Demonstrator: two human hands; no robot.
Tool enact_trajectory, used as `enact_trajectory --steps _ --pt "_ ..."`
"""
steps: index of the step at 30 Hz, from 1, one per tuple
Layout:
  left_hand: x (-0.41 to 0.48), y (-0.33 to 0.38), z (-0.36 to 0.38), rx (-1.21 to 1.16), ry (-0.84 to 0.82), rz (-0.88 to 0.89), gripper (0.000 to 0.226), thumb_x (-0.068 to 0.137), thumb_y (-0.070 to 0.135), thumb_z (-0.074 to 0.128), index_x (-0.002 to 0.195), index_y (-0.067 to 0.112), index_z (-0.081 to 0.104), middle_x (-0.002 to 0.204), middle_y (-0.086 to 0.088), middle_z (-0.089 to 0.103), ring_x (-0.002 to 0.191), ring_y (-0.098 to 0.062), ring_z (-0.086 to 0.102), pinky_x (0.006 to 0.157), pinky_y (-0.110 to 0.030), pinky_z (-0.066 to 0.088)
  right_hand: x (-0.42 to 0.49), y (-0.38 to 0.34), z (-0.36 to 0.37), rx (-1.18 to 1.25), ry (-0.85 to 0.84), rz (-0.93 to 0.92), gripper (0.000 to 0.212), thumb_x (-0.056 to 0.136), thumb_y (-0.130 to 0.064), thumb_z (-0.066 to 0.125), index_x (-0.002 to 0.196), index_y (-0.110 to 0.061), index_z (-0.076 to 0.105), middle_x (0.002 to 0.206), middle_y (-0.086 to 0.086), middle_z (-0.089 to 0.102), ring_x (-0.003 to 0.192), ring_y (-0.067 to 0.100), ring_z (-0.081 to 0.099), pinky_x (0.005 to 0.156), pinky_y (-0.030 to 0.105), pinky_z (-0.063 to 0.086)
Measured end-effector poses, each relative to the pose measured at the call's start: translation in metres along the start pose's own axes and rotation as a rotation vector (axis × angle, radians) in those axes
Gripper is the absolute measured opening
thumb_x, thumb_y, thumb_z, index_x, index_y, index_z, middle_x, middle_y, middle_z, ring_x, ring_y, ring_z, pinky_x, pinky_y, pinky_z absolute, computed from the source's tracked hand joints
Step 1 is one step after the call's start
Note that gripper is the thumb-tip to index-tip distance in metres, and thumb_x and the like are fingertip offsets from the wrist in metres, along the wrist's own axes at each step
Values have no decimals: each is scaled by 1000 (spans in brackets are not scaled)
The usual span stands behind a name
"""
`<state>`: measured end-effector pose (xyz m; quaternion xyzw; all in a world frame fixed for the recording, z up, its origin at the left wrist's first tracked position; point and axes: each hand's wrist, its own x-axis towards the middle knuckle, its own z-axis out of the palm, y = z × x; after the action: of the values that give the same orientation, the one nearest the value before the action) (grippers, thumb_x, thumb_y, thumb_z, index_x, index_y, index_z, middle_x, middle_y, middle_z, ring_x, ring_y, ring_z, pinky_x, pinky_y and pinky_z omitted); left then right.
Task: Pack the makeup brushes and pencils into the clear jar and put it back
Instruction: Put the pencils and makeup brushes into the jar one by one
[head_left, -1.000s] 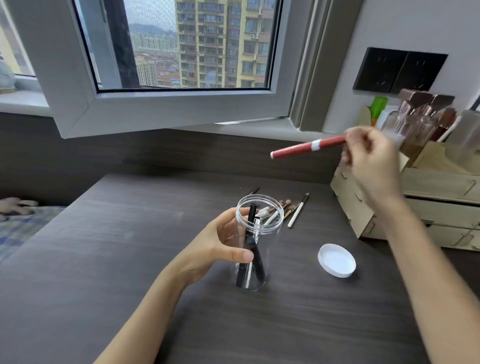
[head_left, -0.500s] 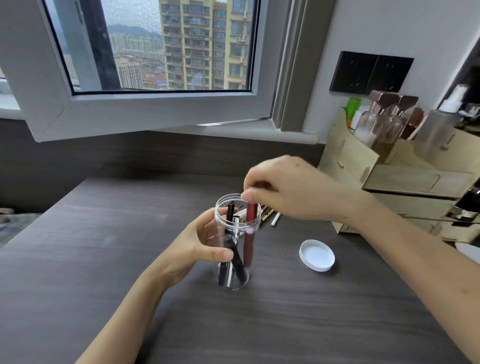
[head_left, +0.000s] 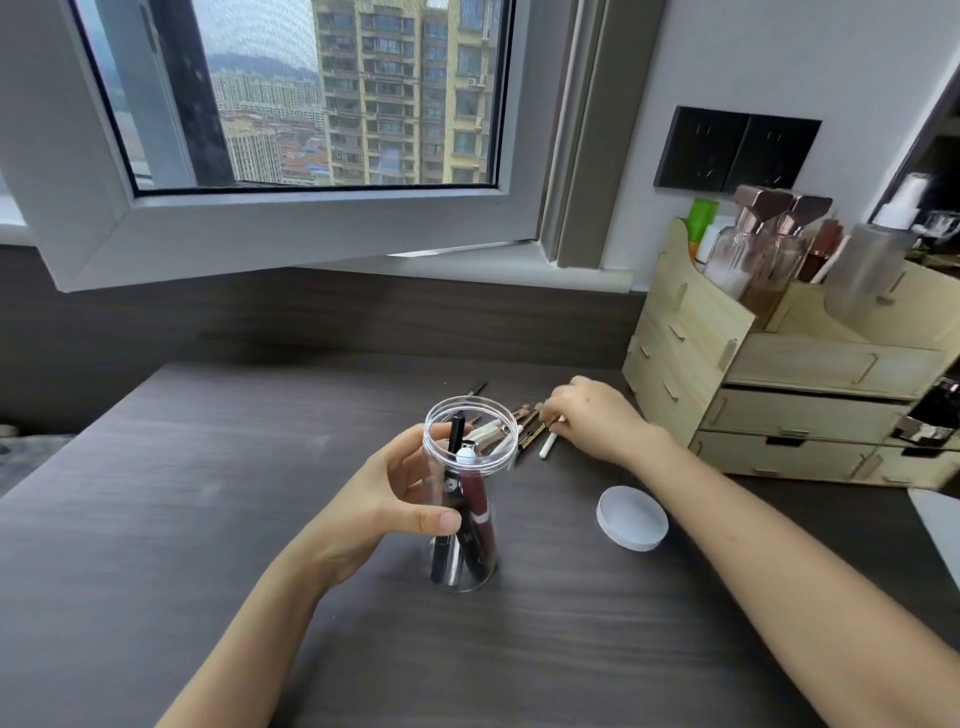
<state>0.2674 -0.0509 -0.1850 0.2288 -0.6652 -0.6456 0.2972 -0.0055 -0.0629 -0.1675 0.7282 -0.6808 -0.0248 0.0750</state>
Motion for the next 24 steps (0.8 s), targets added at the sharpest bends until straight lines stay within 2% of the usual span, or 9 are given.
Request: enact_trajectory --steps 3,6,9,12,16,18,20,22,24 --pt "0 -1 0 -10 4 -6 82 45 17 82 122 21 58 115 -2 70 108 -18 63 84 -27 53 10 -1 9 -171 27 -128 26 91 -15 47 112 -15 63 114 6 63 108 30 49 79 35 36" --pt "0 -1 0 -9 -1 -11 83 46 17 82 125 20 56 116 -4 69 109 -21 63 85 -30 51 22 -4 10 -298 11 -201 23 88 -10 48 102 -15 66 105 5 64 102 29 48 70 33 26" --pt "0 -1 0 -11 6 -11 82 45 17 82 124 21 57 122 -5 67 113 -21 62 89 -30 51 30 -8 10 -404 7 -264 23 84 -2 51 95 -15 65 102 5 63 102 28 49 69 32 25" --pt "0 0 0 -15 2 -10 80 46 17 82 122 23 58 121 -5 68 112 -19 62 89 -30 51 29 -6 5 -389 41 -292 22 88 -3 48 99 -15 62 105 4 64 104 28 51 72 32 28" --pt "-1 -1 0 -27 8 -17 86 45 16 82 126 18 55 119 -1 68 110 -16 63 87 -28 52 8 2 -17 -166 111 -165 14 89 -5 46 100 -13 51 97 9 67 95 32 58 70 32 31" --pt "0 -1 0 -36 8 -18 88 44 15 82 127 16 53 118 -1 68 108 -15 63 85 -28 53 -8 6 -35 109 147 -49 8 92 -16 48 100 -14 50 90 9 68 89 33 60 67 33 34" --pt "0 -1 0 -40 4 -17 87 45 14 82 127 15 53 117 -2 67 108 -16 63 87 -30 52 -27 6 -61 398 221 -15 6 92 -21 52 97 -21 55 82 -1 65 84 24 61 72 35 44" --pt "0 -2 0 -42 -2 -14 86 46 14 82 127 15 53 118 -4 67 107 -19 63 87 -32 52 -50 -3 -97 647 334 -52 9 89 -18 58 92 -26 61 78 -7 63 76 7 58 73 22 46" --pt "0 -3 0 -45 -2 -13 85 46 14 82 126 16 53 117 -4 68 107 -18 63 83 -30 52 -73 -19 -134 717 356 -115 10 86 -15 62 89 -23 67 76 -6 64 71 2 55 68 9 41"
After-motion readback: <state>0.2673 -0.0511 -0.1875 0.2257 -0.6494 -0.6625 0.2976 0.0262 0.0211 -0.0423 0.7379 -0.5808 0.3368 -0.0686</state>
